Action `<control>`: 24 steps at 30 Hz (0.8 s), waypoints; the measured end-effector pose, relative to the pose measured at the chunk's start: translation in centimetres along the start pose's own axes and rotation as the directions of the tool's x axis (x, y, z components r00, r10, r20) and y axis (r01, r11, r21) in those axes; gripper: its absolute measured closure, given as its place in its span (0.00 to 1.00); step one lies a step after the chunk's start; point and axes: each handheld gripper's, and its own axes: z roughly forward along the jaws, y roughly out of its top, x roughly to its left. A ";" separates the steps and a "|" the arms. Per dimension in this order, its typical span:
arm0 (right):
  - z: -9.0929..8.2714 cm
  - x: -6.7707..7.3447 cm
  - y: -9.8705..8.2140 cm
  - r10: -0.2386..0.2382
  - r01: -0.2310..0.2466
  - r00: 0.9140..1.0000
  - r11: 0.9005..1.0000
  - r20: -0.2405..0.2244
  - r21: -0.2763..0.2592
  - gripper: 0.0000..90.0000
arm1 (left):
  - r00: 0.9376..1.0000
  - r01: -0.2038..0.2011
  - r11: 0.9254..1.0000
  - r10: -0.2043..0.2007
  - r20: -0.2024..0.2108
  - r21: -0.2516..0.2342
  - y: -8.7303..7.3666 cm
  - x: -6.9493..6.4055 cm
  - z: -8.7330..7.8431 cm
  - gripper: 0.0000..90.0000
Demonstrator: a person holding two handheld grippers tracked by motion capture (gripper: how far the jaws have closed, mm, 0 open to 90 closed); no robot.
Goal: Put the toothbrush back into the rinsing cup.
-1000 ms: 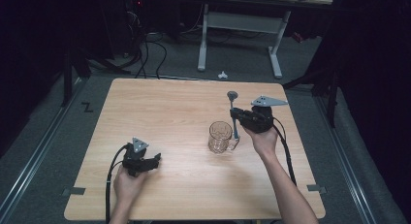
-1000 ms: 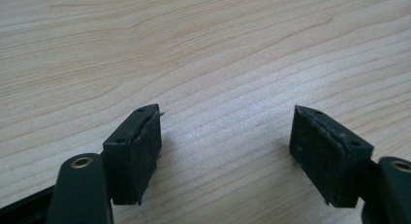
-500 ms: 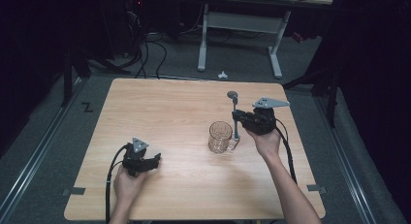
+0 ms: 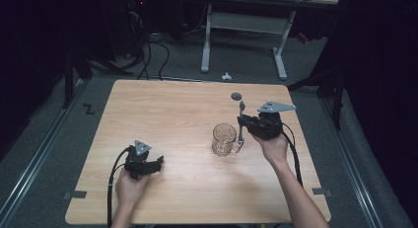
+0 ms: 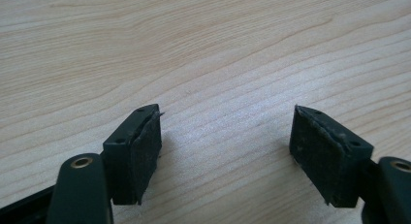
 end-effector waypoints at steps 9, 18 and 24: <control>-0.2 0.2 -0.2 -0.023 0.023 1.000 1.000 0.015 0.016 0.89 | 1.000 0.000 1.000 0.000 0.000 0.000 0.0 0.0 0.0 0.31; -0.4 0.2 -0.7 -0.022 0.022 1.000 0.999 0.017 0.028 0.89 | 1.000 0.000 1.000 0.000 0.000 0.000 0.0 0.0 0.0 0.31; -0.4 0.2 -1.1 -0.021 0.021 1.000 0.999 0.015 0.039 0.89 | 1.000 0.000 1.000 0.000 0.000 0.000 0.0 0.0 0.0 0.31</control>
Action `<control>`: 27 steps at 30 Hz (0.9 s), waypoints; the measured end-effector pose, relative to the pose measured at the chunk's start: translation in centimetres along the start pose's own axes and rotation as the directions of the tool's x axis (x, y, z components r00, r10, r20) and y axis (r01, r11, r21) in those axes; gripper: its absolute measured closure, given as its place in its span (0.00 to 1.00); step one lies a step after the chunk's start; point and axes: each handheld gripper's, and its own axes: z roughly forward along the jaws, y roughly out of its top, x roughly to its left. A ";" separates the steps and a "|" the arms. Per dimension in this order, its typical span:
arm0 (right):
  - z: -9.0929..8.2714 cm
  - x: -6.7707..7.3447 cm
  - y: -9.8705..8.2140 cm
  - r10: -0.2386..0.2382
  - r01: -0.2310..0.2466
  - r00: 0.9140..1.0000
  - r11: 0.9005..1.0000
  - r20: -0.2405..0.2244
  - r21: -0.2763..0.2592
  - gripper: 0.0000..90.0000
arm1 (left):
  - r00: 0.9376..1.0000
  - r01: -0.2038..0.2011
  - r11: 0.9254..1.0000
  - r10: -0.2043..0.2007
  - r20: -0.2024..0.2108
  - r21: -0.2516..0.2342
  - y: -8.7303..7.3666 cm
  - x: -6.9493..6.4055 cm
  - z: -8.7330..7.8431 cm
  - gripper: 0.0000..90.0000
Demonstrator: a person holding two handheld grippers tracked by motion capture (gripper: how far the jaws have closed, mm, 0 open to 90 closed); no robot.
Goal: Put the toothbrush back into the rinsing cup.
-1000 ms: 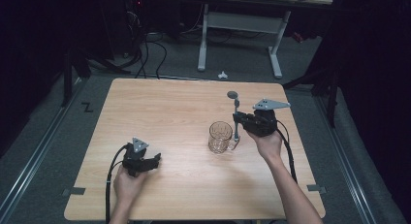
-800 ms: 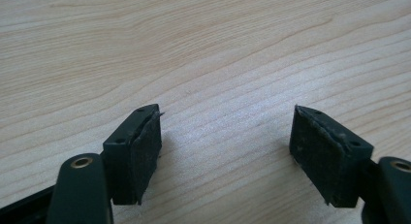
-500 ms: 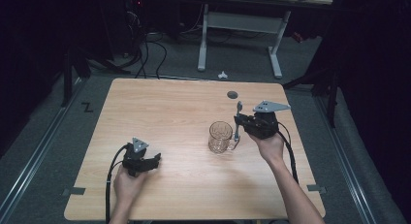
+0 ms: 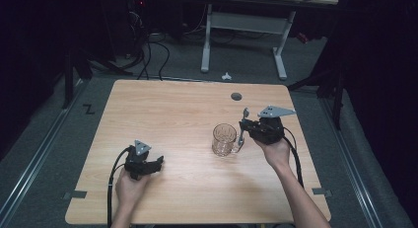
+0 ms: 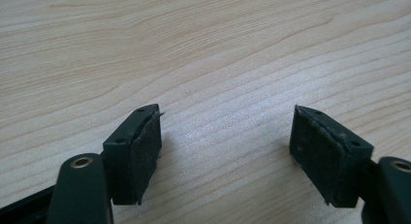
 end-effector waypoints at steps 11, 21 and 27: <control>0.4 0.1 -0.4 -0.002 0.002 1.000 1.000 0.001 0.013 0.89 | 1.000 0.000 1.000 0.000 0.000 0.000 0.0 0.0 0.0 0.31; 0.8 0.1 -0.8 0.004 -0.004 1.000 1.000 -0.001 0.026 0.89 | 1.000 0.000 1.000 0.000 0.000 0.000 0.0 0.0 0.0 0.31; 0.9 0.1 -0.9 0.004 -0.004 1.000 0.999 -0.002 0.031 0.89 | 1.000 0.000 1.000 0.000 0.000 0.000 0.0 0.0 0.0 0.31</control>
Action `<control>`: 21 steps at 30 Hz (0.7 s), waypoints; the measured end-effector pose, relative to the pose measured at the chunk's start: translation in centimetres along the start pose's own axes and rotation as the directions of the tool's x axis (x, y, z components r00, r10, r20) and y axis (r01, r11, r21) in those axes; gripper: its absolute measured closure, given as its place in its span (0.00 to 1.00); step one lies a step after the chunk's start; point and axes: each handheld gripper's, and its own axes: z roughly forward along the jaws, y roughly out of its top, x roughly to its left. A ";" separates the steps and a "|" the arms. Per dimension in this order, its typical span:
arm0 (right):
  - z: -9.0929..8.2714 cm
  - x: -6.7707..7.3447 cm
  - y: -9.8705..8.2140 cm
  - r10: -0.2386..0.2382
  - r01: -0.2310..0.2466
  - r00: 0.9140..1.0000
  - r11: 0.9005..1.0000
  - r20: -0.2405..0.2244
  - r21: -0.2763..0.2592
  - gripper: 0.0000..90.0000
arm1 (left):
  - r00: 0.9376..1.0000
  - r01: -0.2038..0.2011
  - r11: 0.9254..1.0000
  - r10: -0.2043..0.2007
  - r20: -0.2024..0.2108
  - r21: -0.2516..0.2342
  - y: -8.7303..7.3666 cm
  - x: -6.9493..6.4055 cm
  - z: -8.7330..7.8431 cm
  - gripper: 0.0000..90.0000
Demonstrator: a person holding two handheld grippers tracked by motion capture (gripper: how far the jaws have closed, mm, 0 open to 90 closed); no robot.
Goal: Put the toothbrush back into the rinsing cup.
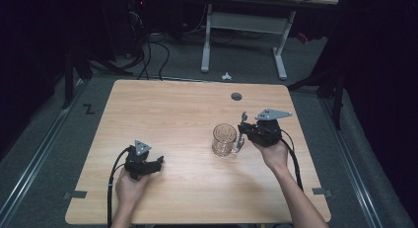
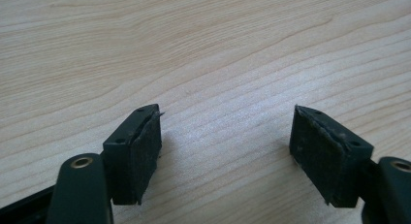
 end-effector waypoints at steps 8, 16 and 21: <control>0.3 -0.1 -0.6 0.014 -0.014 1.000 1.000 -0.005 0.005 0.89 | 1.000 0.000 1.000 0.000 0.000 0.000 0.0 0.0 0.0 0.31; 0.8 0.1 -0.7 0.010 -0.009 1.000 1.000 -0.004 0.024 0.89 | 1.000 0.000 1.000 0.000 0.001 0.000 0.0 0.0 0.0 0.31; 1.1 0.1 -0.8 0.004 -0.004 1.000 1.000 0.001 0.030 0.89 | 1.000 0.000 1.000 0.000 0.001 0.000 0.0 0.0 0.0 0.31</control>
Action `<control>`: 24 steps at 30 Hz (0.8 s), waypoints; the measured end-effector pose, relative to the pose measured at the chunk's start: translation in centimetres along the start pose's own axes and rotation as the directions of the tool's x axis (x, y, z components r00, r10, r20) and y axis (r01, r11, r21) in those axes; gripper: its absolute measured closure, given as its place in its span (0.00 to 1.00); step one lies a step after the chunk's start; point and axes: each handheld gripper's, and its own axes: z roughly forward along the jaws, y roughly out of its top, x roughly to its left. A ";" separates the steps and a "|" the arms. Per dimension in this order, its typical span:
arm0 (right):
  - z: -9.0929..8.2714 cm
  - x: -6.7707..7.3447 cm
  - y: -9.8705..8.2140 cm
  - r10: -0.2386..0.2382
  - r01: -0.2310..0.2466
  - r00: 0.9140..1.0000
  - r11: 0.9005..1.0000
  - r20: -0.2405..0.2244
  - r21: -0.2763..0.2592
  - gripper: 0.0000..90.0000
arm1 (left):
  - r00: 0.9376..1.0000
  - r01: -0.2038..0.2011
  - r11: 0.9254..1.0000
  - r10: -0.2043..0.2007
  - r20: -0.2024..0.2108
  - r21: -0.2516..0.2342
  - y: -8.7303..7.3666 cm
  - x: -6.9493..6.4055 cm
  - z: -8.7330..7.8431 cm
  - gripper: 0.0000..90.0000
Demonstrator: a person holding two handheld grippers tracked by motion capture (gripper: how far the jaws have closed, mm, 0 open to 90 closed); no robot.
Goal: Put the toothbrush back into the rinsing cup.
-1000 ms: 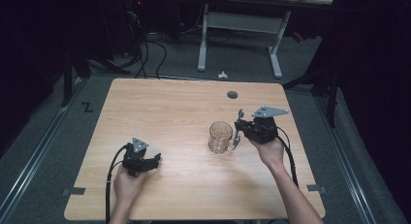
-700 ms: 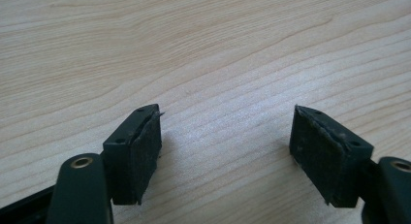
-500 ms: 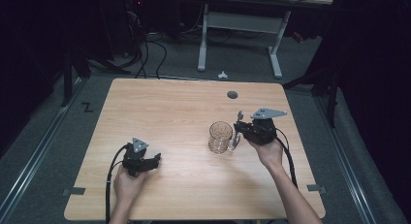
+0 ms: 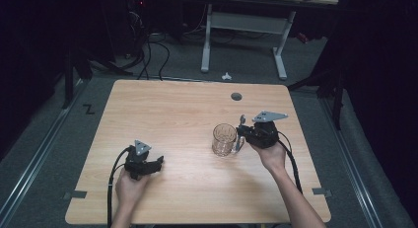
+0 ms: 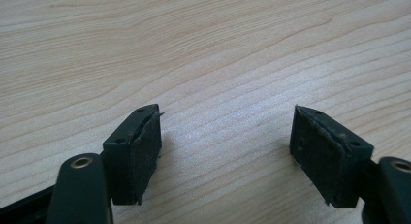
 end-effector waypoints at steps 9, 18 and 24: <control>0.6 0.0 -0.4 -0.002 0.002 1.000 1.000 0.001 0.022 0.89 | 1.000 0.000 1.000 0.000 0.000 0.000 0.0 0.0 0.0 0.31; 0.7 -0.1 -0.6 0.007 -0.007 1.000 1.000 -0.006 0.028 0.88 | 1.000 0.000 1.000 0.000 0.000 0.000 0.0 0.0 0.0 0.31; 0.7 -0.2 -0.7 0.022 -0.022 1.000 0.999 -0.008 0.035 0.77 | 1.000 0.000 1.000 0.000 0.000 0.000 0.0 0.0 0.0 0.31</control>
